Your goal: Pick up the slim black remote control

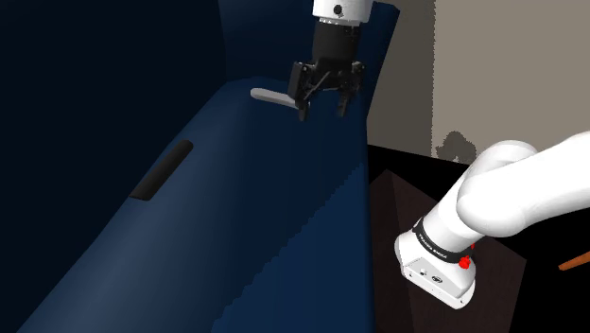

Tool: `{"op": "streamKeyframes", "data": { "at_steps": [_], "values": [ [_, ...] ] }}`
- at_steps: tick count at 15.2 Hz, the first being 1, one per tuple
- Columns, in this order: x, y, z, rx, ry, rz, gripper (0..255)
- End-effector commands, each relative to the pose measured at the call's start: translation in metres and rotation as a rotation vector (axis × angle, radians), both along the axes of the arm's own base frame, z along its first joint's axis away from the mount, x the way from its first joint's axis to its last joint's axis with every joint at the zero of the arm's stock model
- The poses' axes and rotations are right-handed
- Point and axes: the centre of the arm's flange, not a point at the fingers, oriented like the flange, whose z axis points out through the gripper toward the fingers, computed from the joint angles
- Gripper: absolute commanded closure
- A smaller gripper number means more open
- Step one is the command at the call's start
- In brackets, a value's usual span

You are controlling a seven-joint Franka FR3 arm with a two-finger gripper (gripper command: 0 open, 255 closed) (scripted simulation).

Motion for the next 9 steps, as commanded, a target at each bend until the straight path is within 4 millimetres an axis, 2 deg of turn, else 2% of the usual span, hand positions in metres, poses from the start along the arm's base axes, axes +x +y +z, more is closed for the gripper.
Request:
{"op": "streamKeyframes", "data": {
  "at_steps": [1,9],
  "values": [
    [0.010,0.022,-0.008,0.005,0.008,-0.052,0],
    [0.058,0.103,-0.041,0.023,0.038,-0.243,0]
  ]
}}
